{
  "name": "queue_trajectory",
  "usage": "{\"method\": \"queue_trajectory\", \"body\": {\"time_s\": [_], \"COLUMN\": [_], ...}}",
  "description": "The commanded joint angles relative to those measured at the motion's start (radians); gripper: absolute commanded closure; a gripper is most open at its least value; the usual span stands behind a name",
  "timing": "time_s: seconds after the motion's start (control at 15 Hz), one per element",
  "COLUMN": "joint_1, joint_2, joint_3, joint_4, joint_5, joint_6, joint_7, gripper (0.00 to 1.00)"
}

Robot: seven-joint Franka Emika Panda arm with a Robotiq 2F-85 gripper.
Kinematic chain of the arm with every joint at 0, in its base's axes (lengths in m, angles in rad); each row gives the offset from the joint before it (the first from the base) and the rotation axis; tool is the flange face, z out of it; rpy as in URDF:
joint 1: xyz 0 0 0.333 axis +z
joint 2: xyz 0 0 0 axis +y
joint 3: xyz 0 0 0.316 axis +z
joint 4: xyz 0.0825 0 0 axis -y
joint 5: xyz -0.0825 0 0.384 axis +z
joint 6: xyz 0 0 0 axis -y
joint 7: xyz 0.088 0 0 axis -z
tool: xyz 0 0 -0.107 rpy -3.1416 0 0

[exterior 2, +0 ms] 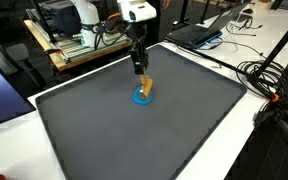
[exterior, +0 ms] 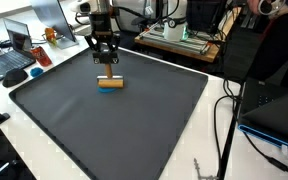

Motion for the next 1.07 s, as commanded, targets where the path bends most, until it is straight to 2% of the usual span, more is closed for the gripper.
{"method": "queue_trajectory", "body": {"time_s": [0.0, 1.0], "joint_1": [-0.008, -0.007], "joint_2": [0.009, -0.009], "joint_3": [-0.01, -0.022], "joint_4": [-0.035, -0.062], "joint_5": [-0.057, -0.142], "joint_6": [-0.004, -0.036], "joint_7": [-0.024, -0.081], "gripper": [0.78, 0.78]}}
